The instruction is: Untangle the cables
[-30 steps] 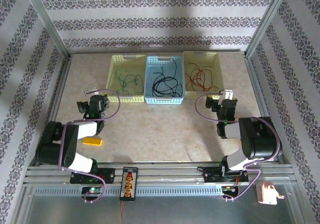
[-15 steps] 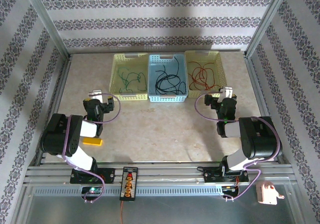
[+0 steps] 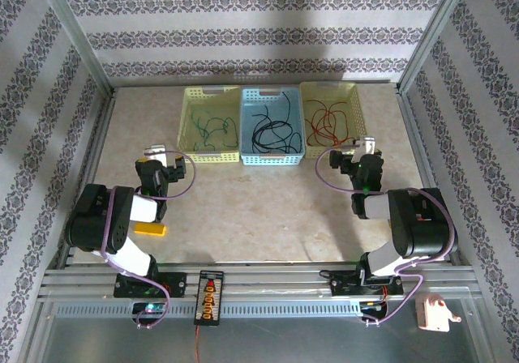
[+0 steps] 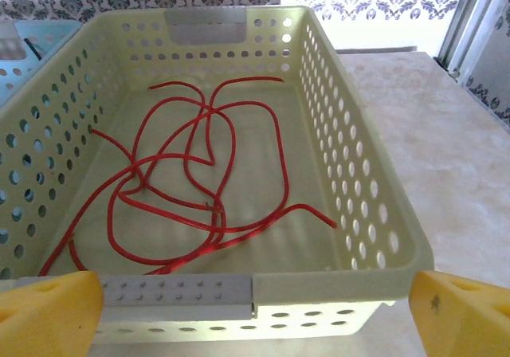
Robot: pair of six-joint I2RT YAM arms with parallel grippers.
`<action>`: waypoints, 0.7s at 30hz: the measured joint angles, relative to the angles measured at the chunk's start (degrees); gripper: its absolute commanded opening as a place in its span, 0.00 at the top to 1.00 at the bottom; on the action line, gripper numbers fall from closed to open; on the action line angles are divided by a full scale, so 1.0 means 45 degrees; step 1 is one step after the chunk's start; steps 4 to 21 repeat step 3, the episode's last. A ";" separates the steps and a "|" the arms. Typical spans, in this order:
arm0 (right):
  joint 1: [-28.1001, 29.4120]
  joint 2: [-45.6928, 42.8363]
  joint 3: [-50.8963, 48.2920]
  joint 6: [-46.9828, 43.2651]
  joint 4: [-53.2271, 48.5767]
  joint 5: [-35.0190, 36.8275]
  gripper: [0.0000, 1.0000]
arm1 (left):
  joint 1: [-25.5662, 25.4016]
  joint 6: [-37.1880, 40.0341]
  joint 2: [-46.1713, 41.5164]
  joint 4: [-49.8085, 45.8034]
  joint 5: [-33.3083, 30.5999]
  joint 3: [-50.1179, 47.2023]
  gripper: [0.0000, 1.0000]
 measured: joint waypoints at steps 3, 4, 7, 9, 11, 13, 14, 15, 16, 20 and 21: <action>-0.0015 0.0000 0.0005 0.0000 -0.0087 -0.0131 0.02 | 0.0000 0.0000 0.0000 0.0000 0.0000 0.0000 0.01; -0.0015 0.0000 0.0005 0.0000 -0.0087 -0.0131 0.02 | 0.0000 0.0000 0.0000 0.0000 0.0000 0.0000 0.01; -0.0015 0.0000 0.0005 0.0000 -0.0087 -0.0131 0.02 | 0.0000 0.0000 0.0000 0.0000 0.0000 0.0000 0.01; -0.0015 0.0000 0.0005 0.0000 -0.0087 -0.0131 0.02 | 0.0000 0.0000 0.0000 0.0000 0.0000 0.0000 0.01; -0.0015 0.0000 0.0005 0.0000 -0.0087 -0.0131 0.02 | 0.0000 0.0000 0.0000 0.0000 0.0000 0.0000 0.01; -0.0015 0.0000 0.0005 0.0000 -0.0087 -0.0131 0.02 | 0.0000 0.0000 0.0000 0.0000 0.0000 0.0000 0.01; -0.0015 0.0000 0.0005 0.0000 -0.0087 -0.0131 0.02 | 0.0000 0.0000 0.0000 0.0000 0.0000 0.0000 0.01; -0.0015 0.0000 0.0005 0.0000 -0.0087 -0.0131 0.02 | 0.0000 0.0000 0.0000 0.0000 0.0000 0.0000 0.01; -0.0015 0.0000 0.0005 0.0000 -0.0087 -0.0131 0.02 | 0.0000 0.0000 0.0000 0.0000 0.0000 0.0000 0.01; -0.0015 0.0000 0.0005 0.0000 -0.0087 -0.0131 0.02 | 0.0000 0.0000 0.0000 0.0000 0.0000 0.0000 0.01; -0.0015 0.0000 0.0005 0.0000 -0.0087 -0.0131 0.02 | 0.0000 0.0000 0.0000 0.0000 0.0000 0.0000 0.01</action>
